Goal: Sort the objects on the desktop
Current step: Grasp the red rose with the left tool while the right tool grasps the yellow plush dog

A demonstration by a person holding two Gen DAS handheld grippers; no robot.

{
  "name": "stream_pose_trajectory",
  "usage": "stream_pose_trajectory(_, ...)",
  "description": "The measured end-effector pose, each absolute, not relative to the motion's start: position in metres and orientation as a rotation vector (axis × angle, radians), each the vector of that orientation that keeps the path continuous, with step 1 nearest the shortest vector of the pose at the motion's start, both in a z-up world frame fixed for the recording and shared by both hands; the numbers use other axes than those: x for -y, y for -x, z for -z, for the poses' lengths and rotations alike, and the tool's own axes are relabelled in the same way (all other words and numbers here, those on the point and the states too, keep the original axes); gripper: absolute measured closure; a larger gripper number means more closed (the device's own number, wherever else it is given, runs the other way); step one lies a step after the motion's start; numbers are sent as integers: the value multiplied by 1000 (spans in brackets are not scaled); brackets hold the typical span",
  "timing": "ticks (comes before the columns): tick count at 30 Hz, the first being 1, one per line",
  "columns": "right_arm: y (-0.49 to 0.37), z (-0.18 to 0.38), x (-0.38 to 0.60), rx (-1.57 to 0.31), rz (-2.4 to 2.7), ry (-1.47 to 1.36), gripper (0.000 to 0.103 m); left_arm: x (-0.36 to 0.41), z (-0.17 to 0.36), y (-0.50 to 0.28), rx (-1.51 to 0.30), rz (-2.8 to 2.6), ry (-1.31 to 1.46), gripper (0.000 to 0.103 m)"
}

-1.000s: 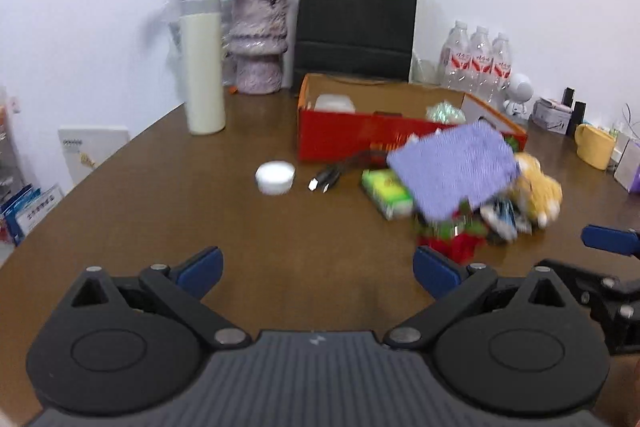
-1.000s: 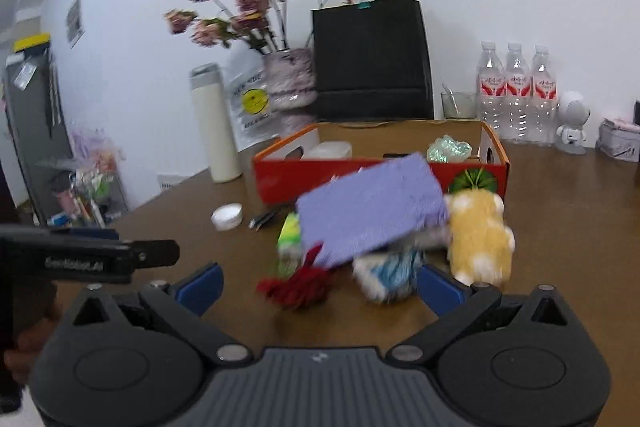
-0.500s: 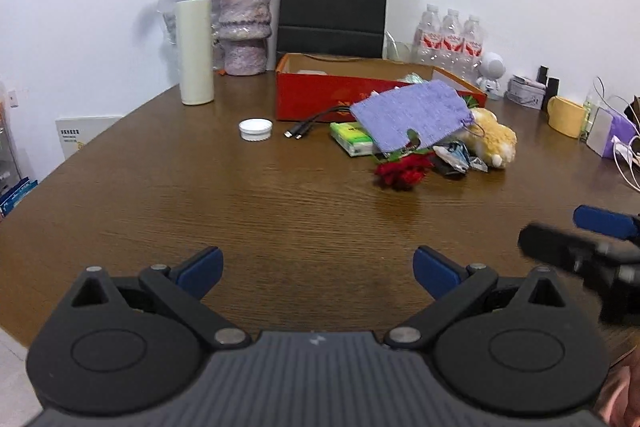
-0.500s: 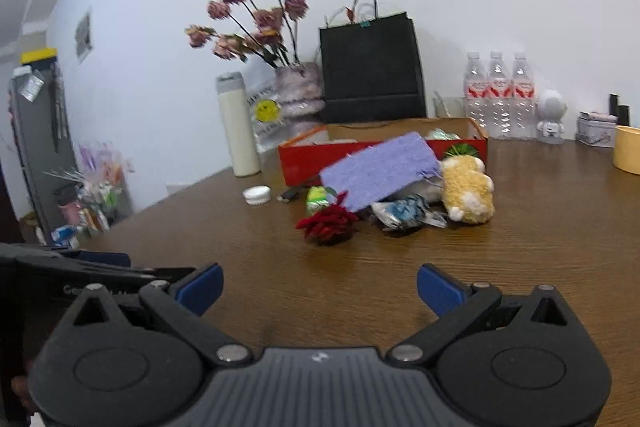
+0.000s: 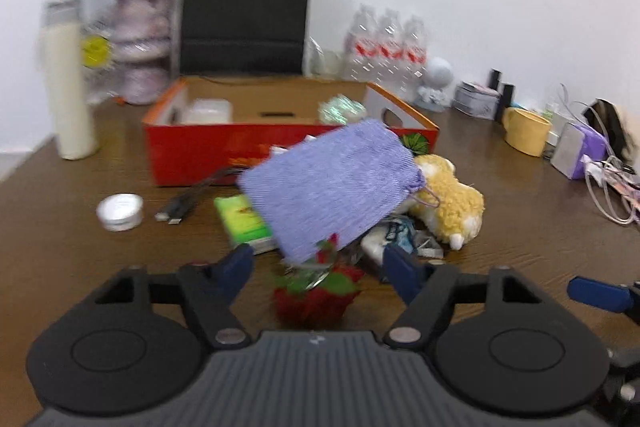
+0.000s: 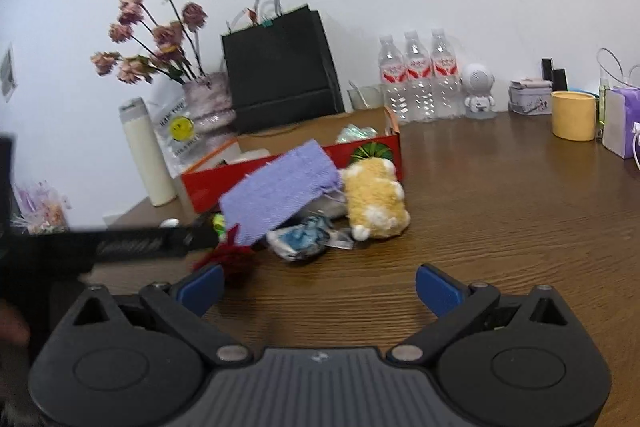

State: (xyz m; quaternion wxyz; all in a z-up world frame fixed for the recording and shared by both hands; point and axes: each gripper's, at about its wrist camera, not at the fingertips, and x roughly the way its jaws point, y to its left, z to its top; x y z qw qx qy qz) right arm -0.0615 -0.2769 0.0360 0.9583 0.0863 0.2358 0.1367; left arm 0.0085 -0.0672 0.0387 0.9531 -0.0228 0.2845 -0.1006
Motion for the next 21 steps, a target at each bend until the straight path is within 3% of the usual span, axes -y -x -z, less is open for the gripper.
stream_pose_trajectory(1,58,-35,279,-480,-274,-170,1,66,-36,-16,-593,213,54,36)
stream_pose_trajectory(3,46,-36,282,-488,-261,-163,1,64,-29,-25,-634,217,56,58)
stream_pose_trajectory(5,31,-37,287,-489,-252,-164,1,59,-21,-29,-673,222,79,68)
stream_pose_trajectory(9,-12,-37,285,-501,-234,-130,6,49,-20,-20,-660,244,110,73)
stream_pose_trajectory(12,-50,-34,278,-553,-223,-95,19,42,-22,-10,-650,240,115,74)
stream_pose_trajectory(16,-84,-25,267,-637,-174,-44,54,32,-28,4,-624,203,124,74)
stream_pose_trajectory(21,-52,-40,280,-532,-99,-85,58,15,-39,11,-598,162,154,74)
